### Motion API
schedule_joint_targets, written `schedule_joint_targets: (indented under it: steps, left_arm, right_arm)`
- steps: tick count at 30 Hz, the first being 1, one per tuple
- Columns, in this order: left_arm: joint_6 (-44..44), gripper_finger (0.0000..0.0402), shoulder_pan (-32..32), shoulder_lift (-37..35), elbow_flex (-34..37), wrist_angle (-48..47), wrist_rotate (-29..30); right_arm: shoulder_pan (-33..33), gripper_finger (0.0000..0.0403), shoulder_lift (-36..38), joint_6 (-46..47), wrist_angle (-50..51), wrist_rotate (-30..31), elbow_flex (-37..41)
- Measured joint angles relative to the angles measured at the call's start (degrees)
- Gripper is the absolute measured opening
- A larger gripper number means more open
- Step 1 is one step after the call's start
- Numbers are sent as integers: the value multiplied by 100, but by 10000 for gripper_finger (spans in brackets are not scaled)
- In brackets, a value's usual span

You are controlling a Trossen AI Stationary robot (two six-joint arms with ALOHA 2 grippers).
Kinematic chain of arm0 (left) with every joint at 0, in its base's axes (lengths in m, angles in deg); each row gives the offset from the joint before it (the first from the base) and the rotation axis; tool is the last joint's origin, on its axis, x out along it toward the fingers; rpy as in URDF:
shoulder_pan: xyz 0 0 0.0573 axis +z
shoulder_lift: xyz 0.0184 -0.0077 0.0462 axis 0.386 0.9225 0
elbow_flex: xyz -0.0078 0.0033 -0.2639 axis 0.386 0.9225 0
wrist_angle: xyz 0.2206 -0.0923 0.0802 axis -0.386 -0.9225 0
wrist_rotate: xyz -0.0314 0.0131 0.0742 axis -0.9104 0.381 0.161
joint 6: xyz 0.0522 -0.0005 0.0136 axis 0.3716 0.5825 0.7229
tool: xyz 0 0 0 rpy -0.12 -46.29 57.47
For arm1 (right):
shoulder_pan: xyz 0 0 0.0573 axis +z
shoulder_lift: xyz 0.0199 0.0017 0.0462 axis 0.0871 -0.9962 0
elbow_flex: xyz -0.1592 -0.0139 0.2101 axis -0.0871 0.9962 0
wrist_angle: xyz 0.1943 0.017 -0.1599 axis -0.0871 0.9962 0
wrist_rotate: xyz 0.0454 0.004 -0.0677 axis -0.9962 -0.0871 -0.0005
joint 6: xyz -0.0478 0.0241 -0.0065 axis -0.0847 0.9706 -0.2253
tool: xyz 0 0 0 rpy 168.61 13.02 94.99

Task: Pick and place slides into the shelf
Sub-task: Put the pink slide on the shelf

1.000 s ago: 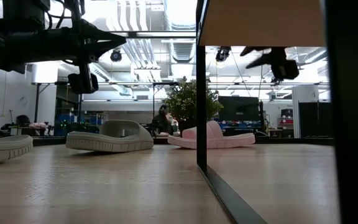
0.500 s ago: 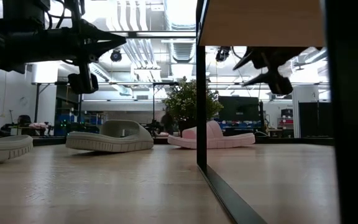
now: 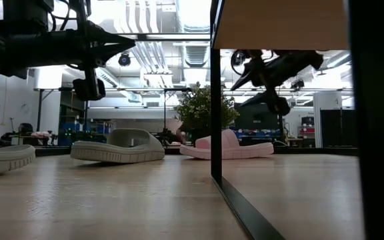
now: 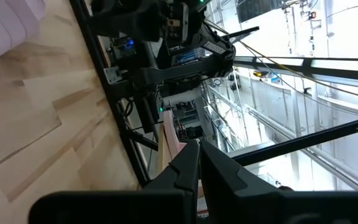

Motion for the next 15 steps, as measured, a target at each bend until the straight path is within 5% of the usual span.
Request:
schedule_joint_targets:
  steps: [15]
  left_arm:
    - [-4,0,-3,0,2,9,-28]
  right_arm:
    - [-194,194,-809,80,-544,35,-18]
